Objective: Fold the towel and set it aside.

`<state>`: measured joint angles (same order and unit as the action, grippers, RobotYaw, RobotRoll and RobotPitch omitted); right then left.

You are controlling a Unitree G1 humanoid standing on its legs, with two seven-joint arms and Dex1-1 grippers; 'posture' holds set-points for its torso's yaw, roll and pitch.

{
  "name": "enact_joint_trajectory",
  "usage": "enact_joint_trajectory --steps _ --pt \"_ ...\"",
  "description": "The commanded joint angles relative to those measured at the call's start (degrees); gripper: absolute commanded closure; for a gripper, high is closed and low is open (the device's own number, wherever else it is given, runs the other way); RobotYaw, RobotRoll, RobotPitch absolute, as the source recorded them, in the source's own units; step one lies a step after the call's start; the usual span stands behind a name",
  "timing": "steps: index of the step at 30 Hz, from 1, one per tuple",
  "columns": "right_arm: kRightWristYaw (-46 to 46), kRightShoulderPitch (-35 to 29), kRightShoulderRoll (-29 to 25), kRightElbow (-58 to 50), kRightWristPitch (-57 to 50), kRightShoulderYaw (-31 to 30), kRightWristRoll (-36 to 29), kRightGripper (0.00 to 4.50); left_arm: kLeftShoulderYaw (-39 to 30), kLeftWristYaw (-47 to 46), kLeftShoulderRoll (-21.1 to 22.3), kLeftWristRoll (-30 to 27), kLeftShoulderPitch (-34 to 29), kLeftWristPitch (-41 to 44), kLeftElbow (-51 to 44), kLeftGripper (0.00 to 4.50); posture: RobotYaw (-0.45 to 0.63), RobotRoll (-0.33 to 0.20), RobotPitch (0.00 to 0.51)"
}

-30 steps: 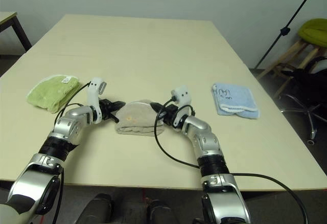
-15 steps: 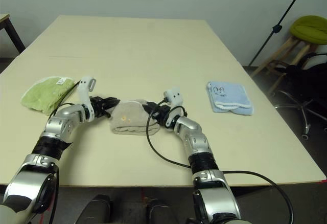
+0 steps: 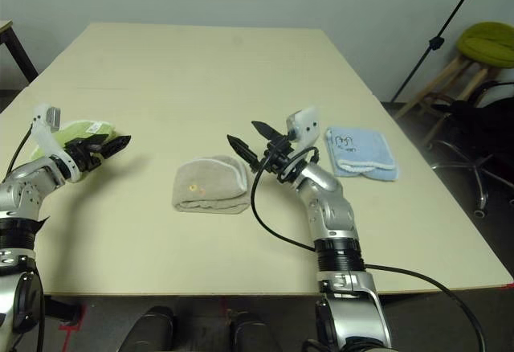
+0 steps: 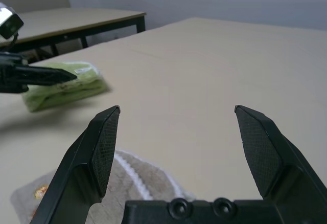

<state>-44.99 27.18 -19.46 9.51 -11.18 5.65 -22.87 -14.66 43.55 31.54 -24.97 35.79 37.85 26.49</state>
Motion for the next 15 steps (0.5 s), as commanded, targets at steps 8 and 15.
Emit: enact_joint_trajectory --steps 8,15 --pt "-10.62 -5.49 -14.40 -9.03 -15.10 1.67 -7.70 0.00 13.95 16.12 4.11 0.98 8.75 16.05 8.25 0.04 0.00 0.000 0.030" --pt "-6.72 -6.64 -17.44 -8.94 -38.32 4.51 -17.80 0.00 7.75 30.50 3.51 -3.48 5.98 -4.53 3.76 0.04 0.06 0.000 0.044"
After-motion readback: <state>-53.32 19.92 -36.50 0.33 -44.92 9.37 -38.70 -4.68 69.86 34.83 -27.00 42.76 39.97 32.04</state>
